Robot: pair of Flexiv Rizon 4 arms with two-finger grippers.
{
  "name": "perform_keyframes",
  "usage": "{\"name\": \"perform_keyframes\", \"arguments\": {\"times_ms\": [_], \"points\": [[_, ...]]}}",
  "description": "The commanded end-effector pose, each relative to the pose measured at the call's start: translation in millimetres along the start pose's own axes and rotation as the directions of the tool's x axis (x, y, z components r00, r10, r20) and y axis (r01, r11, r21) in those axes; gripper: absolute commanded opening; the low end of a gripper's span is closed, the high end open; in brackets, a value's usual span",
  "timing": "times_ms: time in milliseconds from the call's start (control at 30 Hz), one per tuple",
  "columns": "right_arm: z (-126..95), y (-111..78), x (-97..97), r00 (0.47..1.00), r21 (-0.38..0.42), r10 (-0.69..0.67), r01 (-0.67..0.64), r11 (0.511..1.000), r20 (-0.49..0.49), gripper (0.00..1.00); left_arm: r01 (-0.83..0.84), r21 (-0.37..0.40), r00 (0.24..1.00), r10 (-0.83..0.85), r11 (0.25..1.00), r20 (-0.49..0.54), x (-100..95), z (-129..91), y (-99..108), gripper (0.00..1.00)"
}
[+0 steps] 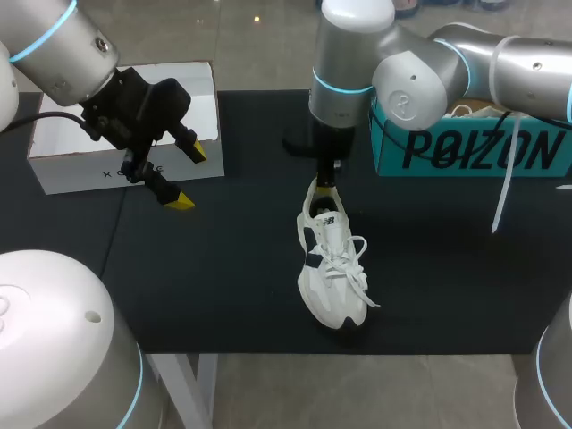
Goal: Take the shoe out of the shoebox, open the shoe tongue, remove and reinsert the insole, then place the shoe into the shoebox
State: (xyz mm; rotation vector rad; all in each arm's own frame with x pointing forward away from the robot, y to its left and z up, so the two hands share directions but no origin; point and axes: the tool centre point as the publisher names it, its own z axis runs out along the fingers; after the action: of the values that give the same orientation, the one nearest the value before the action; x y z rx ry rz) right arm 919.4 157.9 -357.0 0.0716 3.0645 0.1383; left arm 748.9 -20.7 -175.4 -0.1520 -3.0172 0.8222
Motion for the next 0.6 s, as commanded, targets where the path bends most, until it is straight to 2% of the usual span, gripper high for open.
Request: {"name": "perform_keyframes", "arguments": {"times_ms": [33,333,467,600], "points": [[-7,1.5,4.4,1.0,0.002,-0.002,0.002,1.0,0.013,0.0,0.0,-0.002,1.0,0.0,1.0,-0.002,-0.6,0,0,1.0],[-42,8.2,1.6,0.998,0.033,-0.005,0.003,0.999,0.061,0.0,0.0,-0.002,1.0,0.0,1.0,-0.002,-0.6,0,0,1.0],[-69,10.0,-4.0,0.996,0.078,0.017,-0.023,0.997,0.088,0.0,0.0,-0.002,1.0,0.0,1.0,-0.002,-0.6,0,0,1.0],[-104,9.1,-15.5,0.991,0.112,0.056,-0.069,0.991,0.122,0.0,0.0,-0.002,1.0,0.0,1.0,-0.002,-0.6,0,0,1.0]]}}
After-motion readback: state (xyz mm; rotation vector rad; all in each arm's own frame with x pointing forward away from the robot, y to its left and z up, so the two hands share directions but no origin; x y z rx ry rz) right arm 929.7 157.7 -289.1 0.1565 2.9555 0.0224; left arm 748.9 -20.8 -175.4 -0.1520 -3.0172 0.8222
